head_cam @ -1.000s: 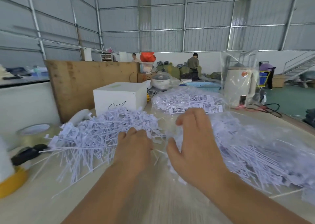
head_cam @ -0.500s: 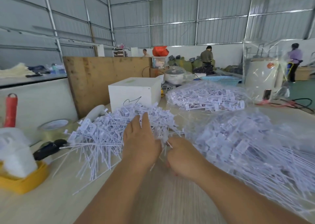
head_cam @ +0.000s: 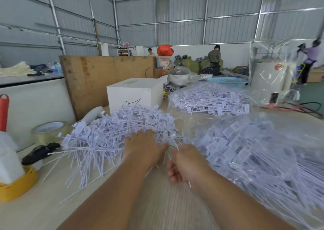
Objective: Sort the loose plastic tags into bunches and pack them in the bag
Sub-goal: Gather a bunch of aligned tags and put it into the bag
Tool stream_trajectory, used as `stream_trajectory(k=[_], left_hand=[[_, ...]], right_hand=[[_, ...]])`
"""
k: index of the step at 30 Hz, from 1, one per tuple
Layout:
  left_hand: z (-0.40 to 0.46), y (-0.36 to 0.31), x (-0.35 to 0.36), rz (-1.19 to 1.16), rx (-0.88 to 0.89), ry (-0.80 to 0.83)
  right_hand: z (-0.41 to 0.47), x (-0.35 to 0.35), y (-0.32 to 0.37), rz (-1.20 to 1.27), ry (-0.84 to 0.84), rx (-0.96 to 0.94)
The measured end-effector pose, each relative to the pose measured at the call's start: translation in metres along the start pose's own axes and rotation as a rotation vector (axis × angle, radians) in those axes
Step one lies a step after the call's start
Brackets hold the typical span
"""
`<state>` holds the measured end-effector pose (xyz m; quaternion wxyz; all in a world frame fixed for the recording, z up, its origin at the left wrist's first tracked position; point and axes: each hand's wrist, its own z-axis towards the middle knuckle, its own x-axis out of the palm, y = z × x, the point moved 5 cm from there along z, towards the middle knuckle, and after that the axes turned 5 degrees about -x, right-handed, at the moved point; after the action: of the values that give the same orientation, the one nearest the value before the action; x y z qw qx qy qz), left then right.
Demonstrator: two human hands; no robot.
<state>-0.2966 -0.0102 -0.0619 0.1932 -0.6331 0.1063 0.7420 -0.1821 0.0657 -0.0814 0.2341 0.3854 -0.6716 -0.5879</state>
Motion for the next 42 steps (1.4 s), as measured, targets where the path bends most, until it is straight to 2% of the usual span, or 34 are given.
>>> stream_trajectory(k=[11, 16, 21, 24, 27, 35, 38, 42], left_hand=[[-0.002, -0.016, -0.006, -0.113, -0.01, 0.016], [-0.012, -0.012, -0.021, -0.393, 0.098, 0.019], [-0.03, -0.021, -0.033, -0.461, 0.262, 0.008], [-0.046, -0.025, -0.03, -0.511, 0.316, 0.022], [-0.057, -0.025, -0.03, -0.597, 0.341, 0.007], [-0.063, -0.017, -0.041, -0.598, 0.411, 0.006], [-0.064, -0.017, -0.047, -0.562, 0.459, 0.012], [-0.069, -0.015, -0.058, -0.571, 0.525, 0.104]], right_hand=[[0.001, -0.001, 0.005, 0.026, -0.054, 0.004], [0.003, 0.002, 0.003, 0.115, -0.041, 0.011], [-0.002, 0.001, 0.009, 0.142, -0.045, -0.082], [-0.005, 0.002, 0.011, 0.295, -0.093, -0.069], [-0.003, 0.005, 0.013, 0.285, -0.093, -0.1], [-0.006, 0.006, 0.013, 0.267, -0.06, -0.164], [-0.006, 0.006, 0.013, 0.272, -0.023, -0.131], [-0.002, 0.005, 0.01, 0.282, -0.015, -0.095]])
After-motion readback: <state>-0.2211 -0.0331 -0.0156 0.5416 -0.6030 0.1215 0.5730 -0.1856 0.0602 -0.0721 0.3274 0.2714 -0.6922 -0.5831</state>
